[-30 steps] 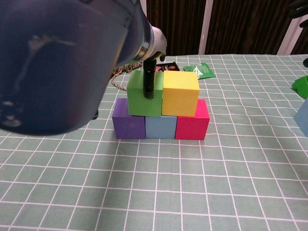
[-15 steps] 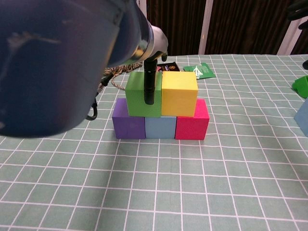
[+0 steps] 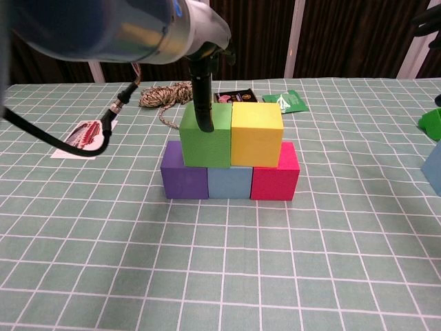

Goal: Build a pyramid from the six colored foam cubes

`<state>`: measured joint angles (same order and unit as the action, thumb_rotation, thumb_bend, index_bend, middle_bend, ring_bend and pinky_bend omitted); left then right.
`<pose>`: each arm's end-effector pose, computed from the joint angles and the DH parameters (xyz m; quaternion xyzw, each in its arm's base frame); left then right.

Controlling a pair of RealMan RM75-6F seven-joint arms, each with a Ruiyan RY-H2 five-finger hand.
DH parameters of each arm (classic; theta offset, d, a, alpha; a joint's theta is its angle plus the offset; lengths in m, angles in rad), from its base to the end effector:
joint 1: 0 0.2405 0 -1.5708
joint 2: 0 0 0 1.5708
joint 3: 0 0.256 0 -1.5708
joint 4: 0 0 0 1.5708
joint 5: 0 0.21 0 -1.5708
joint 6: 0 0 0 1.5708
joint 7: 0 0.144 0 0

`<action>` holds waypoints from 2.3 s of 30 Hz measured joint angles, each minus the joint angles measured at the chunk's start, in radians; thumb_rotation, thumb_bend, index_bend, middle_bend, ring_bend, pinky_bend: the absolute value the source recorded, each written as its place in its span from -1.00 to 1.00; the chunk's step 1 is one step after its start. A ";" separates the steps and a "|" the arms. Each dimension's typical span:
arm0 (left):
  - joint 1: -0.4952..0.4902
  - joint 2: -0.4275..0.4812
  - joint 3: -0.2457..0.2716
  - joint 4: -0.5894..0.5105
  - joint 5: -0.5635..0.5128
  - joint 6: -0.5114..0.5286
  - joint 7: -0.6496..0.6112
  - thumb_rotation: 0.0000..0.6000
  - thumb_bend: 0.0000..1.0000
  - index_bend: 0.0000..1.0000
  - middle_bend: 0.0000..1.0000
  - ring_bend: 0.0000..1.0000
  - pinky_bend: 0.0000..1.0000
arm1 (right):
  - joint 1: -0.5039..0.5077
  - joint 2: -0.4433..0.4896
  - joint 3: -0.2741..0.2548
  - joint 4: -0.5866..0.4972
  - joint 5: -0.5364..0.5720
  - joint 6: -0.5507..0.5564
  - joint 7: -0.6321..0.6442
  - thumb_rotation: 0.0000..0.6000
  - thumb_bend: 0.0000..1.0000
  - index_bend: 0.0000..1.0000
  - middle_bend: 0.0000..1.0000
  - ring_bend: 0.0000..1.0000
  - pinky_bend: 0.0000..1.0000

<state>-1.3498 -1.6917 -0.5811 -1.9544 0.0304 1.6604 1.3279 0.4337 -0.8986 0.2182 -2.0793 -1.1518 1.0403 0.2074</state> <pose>0.0668 0.3115 0.0087 -0.7366 -0.3563 -0.2379 0.5233 -0.1800 -0.2703 0.1533 0.5650 -0.5739 0.4616 0.3720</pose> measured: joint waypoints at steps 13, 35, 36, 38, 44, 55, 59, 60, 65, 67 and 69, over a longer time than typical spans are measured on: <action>0.236 0.231 0.178 -0.293 0.361 0.020 -0.226 1.00 -0.80 -1.00 -0.87 -1.00 -1.00 | 0.026 -0.031 -0.027 0.042 0.050 -0.026 -0.115 1.00 -0.75 -1.00 -1.00 -1.00 -1.00; 0.768 0.482 0.684 -0.212 1.191 0.089 -0.783 1.00 -0.80 -1.00 -0.87 -1.00 -1.00 | 0.092 -0.151 -0.074 0.204 0.240 -0.037 -0.393 1.00 -0.75 -1.00 -1.00 -1.00 -1.00; 0.777 0.484 0.686 -0.205 1.196 0.089 -0.792 1.00 -0.80 -1.00 -0.87 -1.00 -1.00 | 0.097 -0.158 -0.077 0.214 0.253 -0.042 -0.407 1.00 -0.75 -1.00 -1.00 -1.00 -1.00; 0.793 0.486 0.688 -0.195 1.200 0.084 -0.809 1.00 -0.80 -1.00 -0.87 -1.00 -1.00 | 0.108 -0.171 -0.082 0.238 0.277 -0.050 -0.432 1.00 -0.75 -1.00 -1.00 -1.00 -1.00; 0.819 0.495 0.671 -0.179 1.213 0.058 -0.836 1.00 -0.80 -1.00 -0.87 -1.00 -1.00 | 0.137 -0.225 -0.092 0.344 0.344 -0.061 -0.496 1.00 -0.74 -1.00 -1.00 -1.00 -1.00; 0.863 0.511 0.631 -0.193 1.253 0.022 -0.826 1.00 -0.80 -1.00 -0.87 -1.00 -1.00 | 0.172 -0.250 -0.094 0.500 0.496 -0.112 -0.566 1.00 -0.75 -1.00 -0.92 -0.99 -1.00; 0.872 0.514 0.618 -0.197 1.253 0.010 -0.826 1.00 -0.80 -1.00 -0.87 -1.00 -1.00 | 0.174 -0.246 -0.104 0.520 0.534 -0.144 -0.573 1.00 -0.75 -1.00 -0.81 -0.97 -1.00; 0.874 0.515 0.615 -0.197 1.252 0.006 -0.825 1.00 -0.80 -1.00 -0.87 -1.00 -1.00 | 0.174 -0.244 -0.106 0.521 0.540 -0.154 -0.571 1.00 -0.75 -1.00 -0.80 -0.97 -1.00; 0.888 0.516 0.600 -0.198 1.254 -0.019 -0.824 1.00 -0.80 -1.00 -0.87 -1.00 -1.00 | 0.171 -0.243 -0.109 0.522 0.541 -0.166 -0.554 1.00 -0.75 -1.00 -0.79 -0.97 -1.00; 0.895 0.517 0.593 -0.198 1.256 -0.026 -0.824 1.00 -0.80 -1.00 -0.87 -1.00 -1.00 | 0.169 -0.246 -0.107 0.519 0.537 -0.166 -0.544 1.00 -0.75 -1.00 -0.79 -0.96 -1.00; 0.900 0.517 0.588 -0.198 1.258 -0.032 -0.824 1.00 -0.80 -1.00 -0.87 -1.00 -1.00 | 0.167 -0.251 -0.104 0.515 0.531 -0.167 -0.533 1.00 -0.75 -1.00 -0.79 -0.96 -1.00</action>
<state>-0.4497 -1.1747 0.0067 -2.1521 1.2881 1.6288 0.5038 0.6011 -1.1494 0.1140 -1.5644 -0.6210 0.8731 -0.3259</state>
